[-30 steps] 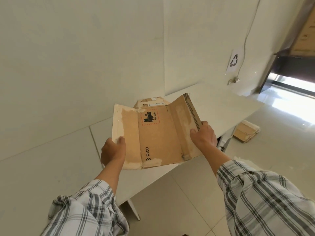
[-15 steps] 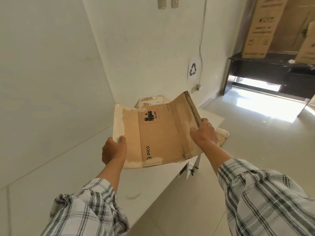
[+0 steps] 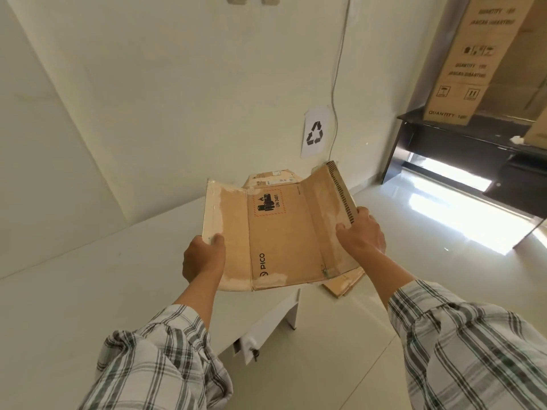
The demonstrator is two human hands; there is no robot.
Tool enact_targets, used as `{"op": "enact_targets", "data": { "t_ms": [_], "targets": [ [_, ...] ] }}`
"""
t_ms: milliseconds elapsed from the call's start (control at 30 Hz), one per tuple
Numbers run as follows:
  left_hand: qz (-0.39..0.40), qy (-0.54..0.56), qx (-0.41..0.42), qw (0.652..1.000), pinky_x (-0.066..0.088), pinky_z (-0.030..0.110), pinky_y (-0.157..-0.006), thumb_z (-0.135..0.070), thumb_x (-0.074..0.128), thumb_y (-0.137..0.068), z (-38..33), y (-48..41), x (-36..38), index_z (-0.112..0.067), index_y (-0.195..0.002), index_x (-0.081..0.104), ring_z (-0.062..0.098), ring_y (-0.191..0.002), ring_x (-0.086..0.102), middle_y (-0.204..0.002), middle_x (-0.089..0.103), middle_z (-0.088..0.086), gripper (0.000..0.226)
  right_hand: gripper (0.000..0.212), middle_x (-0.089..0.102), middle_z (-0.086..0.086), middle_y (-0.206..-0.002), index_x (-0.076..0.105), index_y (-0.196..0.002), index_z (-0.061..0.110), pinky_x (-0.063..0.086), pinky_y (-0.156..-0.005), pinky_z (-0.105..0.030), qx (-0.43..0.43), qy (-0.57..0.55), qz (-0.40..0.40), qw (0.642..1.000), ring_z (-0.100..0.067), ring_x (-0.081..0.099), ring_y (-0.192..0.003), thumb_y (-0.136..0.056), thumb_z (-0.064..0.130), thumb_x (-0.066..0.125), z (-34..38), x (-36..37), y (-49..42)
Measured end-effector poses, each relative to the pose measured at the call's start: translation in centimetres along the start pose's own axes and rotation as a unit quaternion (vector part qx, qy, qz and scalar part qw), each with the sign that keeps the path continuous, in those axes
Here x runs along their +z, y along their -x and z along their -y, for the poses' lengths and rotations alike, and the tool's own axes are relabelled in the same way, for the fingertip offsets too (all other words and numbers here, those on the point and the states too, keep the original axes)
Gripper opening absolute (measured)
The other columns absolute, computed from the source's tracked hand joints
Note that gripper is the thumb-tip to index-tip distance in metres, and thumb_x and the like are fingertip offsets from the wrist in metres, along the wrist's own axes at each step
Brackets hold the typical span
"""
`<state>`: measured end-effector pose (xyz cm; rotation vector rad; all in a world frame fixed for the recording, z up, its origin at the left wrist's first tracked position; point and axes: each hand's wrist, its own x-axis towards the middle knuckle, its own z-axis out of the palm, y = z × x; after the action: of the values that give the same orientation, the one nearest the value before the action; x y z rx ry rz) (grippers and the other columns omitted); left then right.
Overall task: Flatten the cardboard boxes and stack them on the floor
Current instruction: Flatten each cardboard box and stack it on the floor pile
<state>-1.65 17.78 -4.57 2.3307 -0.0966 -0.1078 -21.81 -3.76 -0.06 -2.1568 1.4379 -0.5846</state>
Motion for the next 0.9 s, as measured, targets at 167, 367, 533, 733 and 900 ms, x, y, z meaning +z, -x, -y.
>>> {"op": "enact_targets", "data": {
  "t_ms": [167,367,533,733,900],
  "targets": [
    [-0.004,-0.01,-0.004,1.0,0.044,0.036,-0.068,-0.045,0.05,-0.093,-6.1,0.5,7.3,-0.009,-0.104,0.063,0.029,-0.08,0.056,-0.1,0.067,0.011,0.04,0.057,0.057,-0.006,-0.118,0.039,-0.14,0.016,0.051,-0.084,-0.041,0.005,-0.005,0.01,1.0,-0.027,0.058,-0.102,-0.089,0.032,0.061,-4.9,-1.7,-8.0],
    [0.004,-0.019,-0.021,1.0,0.05,0.038,-0.072,-0.046,0.048,-0.093,-13.3,-1.2,17.4,-0.009,-0.103,0.063,0.032,-0.084,0.061,-0.097,0.067,0.011,0.041,0.062,0.056,-0.007,-0.118,0.035,-0.143,0.015,0.047,-0.077,-0.037,-0.024,0.005,0.037,0.999,-0.024,0.055,-0.098,-0.089,0.031,0.061,-9.6,-2.5,-19.9],
    [0.03,-0.015,-0.037,0.999,0.052,0.039,-0.074,-0.047,0.047,-0.093,-19.8,-3.6,26.6,-0.009,-0.104,0.063,0.032,-0.084,0.062,-0.097,0.067,0.01,0.043,0.068,0.055,-0.008,-0.12,0.032,-0.145,0.014,0.05,-0.079,-0.04,-0.02,0.03,0.047,0.998,-0.028,0.058,-0.103,-0.088,0.031,0.064,-12.4,-3.1,-30.2],
    [0.041,-0.016,-0.049,0.998,0.053,0.039,-0.076,-0.048,0.047,-0.093,-27.2,-6.5,36.1,-0.01,-0.107,0.064,0.032,-0.085,0.062,-0.098,0.067,0.009,0.043,0.064,0.054,-0.008,-0.117,0.033,-0.142,0.015,0.052,-0.077,-0.04,0.0,0.048,0.071,0.996,-0.029,0.058,-0.1,-0.088,0.03,0.063,-15.9,-2.7,-42.6],
    [0.022,-0.023,-0.087,0.996,0.054,0.043,-0.08,-0.045,0.045,-0.092,-30.8,-8.4,42.3,-0.01,-0.116,0.063,0.033,-0.092,0.063,-0.106,0.068,0.011,0.046,0.06,0.053,-0.009,-0.117,0.034,-0.139,0.014,0.054,-0.08,-0.045,-0.02,0.075,0.12,0.99,-0.03,0.058,-0.1,-0.087,0.029,0.062,-18.4,-0.3,-51.9]
  ]
}}
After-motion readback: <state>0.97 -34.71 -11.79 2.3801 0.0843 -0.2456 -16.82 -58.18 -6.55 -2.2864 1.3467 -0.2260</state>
